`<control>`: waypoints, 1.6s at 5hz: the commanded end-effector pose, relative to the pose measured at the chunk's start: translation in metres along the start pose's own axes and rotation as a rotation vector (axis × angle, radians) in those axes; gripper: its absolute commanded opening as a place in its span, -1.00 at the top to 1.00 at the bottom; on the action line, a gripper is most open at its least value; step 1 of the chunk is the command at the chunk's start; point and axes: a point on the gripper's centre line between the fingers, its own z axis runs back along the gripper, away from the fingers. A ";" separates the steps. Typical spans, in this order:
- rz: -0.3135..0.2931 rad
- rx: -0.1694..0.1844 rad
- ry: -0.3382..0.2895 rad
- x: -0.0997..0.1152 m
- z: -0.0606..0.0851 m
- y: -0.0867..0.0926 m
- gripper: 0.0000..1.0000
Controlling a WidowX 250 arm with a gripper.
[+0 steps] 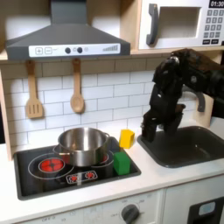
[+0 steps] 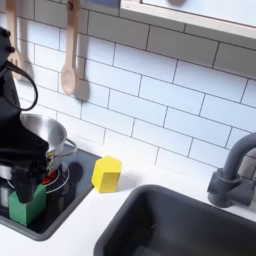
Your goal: Push button
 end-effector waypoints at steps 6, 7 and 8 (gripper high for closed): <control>-0.004 0.043 -0.223 0.102 0.028 0.042 -1.00; -0.001 0.038 -0.264 0.117 0.035 0.043 -1.00; -0.006 0.038 -0.299 0.126 0.042 0.042 -1.00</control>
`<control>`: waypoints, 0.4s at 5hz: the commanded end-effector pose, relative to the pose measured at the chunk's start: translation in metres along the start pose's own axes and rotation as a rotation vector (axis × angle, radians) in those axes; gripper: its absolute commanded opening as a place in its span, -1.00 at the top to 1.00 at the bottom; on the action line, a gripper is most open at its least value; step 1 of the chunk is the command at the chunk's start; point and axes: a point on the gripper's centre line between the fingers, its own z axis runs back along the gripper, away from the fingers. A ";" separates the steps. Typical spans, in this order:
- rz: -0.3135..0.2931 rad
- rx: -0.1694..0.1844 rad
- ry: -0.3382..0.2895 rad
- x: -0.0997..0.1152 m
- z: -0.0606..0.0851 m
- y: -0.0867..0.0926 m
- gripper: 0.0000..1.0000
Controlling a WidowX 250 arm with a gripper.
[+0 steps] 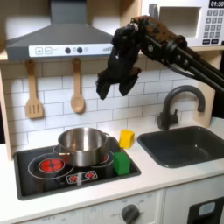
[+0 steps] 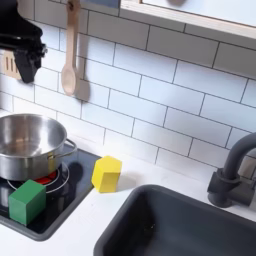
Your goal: Push button
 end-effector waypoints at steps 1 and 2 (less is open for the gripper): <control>-0.004 0.006 -0.058 0.024 0.004 0.000 -1.00; 0.013 0.016 -0.085 0.036 0.005 0.006 -1.00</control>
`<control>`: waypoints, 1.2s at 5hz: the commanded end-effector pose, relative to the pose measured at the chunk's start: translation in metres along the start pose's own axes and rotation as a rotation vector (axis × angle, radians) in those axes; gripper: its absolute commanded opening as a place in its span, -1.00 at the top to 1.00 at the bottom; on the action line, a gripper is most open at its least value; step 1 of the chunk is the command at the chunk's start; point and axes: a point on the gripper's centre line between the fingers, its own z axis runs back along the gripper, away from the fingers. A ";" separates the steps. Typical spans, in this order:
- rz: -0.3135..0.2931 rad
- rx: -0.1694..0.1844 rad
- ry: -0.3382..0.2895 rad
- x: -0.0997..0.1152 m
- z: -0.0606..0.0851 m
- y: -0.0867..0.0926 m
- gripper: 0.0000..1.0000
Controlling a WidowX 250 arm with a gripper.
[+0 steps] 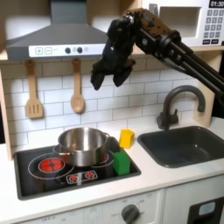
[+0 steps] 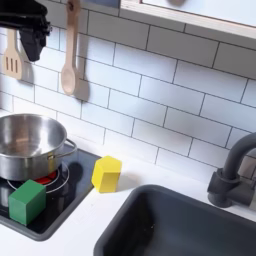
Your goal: Push button
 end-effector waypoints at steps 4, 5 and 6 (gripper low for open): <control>0.058 0.027 -0.186 0.048 0.016 0.010 1.00; 0.067 0.035 -0.214 0.054 0.017 0.015 1.00; 0.081 0.053 -0.223 0.058 0.017 0.024 1.00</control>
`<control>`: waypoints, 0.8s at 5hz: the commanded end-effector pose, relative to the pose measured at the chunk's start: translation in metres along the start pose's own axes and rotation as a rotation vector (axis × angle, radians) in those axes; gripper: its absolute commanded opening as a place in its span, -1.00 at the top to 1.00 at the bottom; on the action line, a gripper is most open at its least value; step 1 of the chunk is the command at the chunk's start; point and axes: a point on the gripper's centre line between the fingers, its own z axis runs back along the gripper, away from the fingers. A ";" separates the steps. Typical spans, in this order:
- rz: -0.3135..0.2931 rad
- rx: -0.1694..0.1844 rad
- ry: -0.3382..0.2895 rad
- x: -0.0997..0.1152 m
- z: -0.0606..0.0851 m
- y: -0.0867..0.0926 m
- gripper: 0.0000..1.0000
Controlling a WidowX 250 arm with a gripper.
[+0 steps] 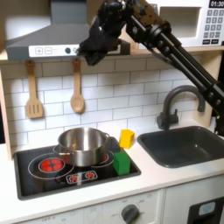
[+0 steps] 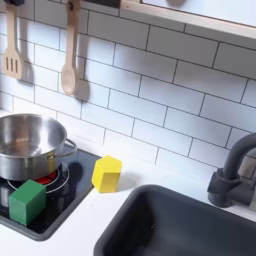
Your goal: Push button
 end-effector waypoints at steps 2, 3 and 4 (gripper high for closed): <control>0.004 0.010 -0.038 0.018 -0.003 0.008 1.00; 0.002 0.008 -0.039 0.023 -0.007 0.007 1.00; -0.010 0.007 -0.034 0.027 -0.012 0.006 1.00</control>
